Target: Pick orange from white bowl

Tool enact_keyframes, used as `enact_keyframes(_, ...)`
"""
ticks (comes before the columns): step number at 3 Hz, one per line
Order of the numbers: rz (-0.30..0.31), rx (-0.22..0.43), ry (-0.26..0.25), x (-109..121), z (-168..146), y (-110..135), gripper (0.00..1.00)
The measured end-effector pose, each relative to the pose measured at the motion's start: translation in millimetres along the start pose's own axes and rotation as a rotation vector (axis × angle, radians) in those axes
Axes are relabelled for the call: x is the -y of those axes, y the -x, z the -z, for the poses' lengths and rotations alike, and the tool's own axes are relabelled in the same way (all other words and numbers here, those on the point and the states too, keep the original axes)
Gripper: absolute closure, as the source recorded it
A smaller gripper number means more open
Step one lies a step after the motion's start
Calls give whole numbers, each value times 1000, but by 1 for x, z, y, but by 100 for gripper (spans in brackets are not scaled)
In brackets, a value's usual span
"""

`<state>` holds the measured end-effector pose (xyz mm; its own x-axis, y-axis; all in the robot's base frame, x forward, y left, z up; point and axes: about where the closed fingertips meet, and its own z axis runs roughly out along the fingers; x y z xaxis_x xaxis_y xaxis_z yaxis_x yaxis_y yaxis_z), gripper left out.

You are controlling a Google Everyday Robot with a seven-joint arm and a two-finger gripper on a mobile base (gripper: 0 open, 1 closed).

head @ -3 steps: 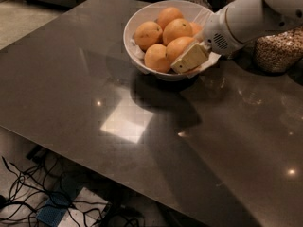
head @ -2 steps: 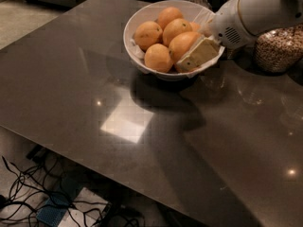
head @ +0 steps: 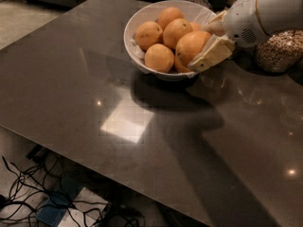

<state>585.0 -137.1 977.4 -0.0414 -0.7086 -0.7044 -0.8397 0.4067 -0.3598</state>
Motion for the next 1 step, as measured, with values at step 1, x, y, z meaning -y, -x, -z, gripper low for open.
enact_keyframes(1, 19, 1, 1, -1, 0, 0, 100)
